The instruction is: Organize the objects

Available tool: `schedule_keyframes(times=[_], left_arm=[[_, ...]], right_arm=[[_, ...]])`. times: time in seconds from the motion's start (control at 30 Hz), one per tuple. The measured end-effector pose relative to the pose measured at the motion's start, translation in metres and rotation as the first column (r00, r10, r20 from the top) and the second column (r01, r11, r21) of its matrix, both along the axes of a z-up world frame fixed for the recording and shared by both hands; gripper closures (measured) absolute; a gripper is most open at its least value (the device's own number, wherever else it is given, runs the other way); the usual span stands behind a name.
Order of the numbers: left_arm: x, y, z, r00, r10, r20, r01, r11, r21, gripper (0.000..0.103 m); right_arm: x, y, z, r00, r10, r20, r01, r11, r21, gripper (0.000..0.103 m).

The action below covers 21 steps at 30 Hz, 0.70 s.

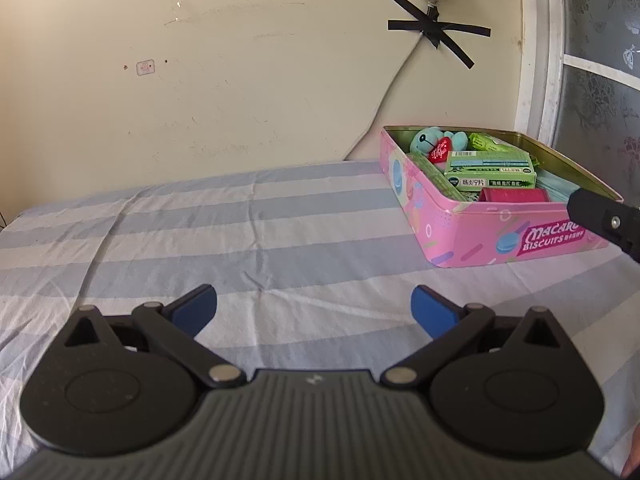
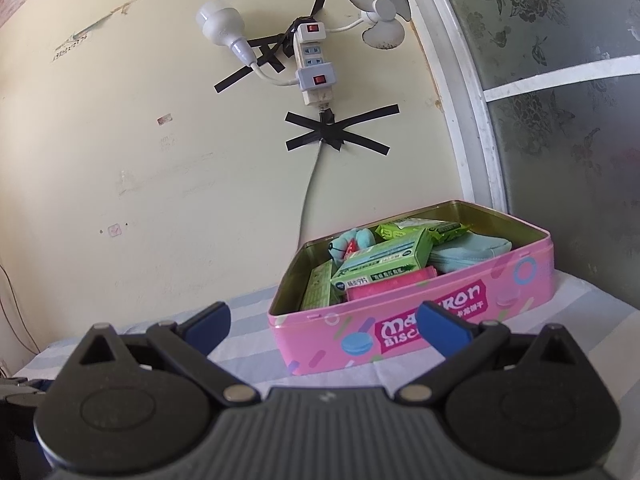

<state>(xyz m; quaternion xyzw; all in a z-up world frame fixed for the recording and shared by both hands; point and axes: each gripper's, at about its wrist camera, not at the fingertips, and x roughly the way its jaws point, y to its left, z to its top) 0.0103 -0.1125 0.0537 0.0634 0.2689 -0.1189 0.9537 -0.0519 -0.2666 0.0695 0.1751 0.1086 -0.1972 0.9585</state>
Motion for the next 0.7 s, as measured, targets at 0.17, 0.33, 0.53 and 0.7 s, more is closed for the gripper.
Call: schedule_keyframes(times=[0.17,0.33,0.53,0.7], left_arm=[[0.003,-0.002,-0.003,0.999,-0.011,-0.043,0.011,1.000,-0.004,0.000],[0.004,-0.005,-0.007,0.997,-0.020,-0.072,0.020,1.000,0.000,0.000],[0.007,-0.006,-0.010,0.996,-0.022,-0.091,0.023,1.000,0.008,0.000],[0.009,-0.007,-0.012,0.995,-0.019,-0.103,0.021,1.000,0.012,0.000]], right_arm=[[0.000,-0.002,-0.002,1.000,0.004,-0.002,-0.004,1.000,0.006,0.000],[0.000,-0.004,-0.003,1.000,0.002,-0.002,-0.002,1.000,0.011,0.000],[0.000,-0.005,-0.005,1.000,0.006,-0.007,-0.005,1.000,0.017,0.000],[0.001,-0.006,-0.007,1.000,0.008,-0.013,-0.008,1.000,0.021,0.000]])
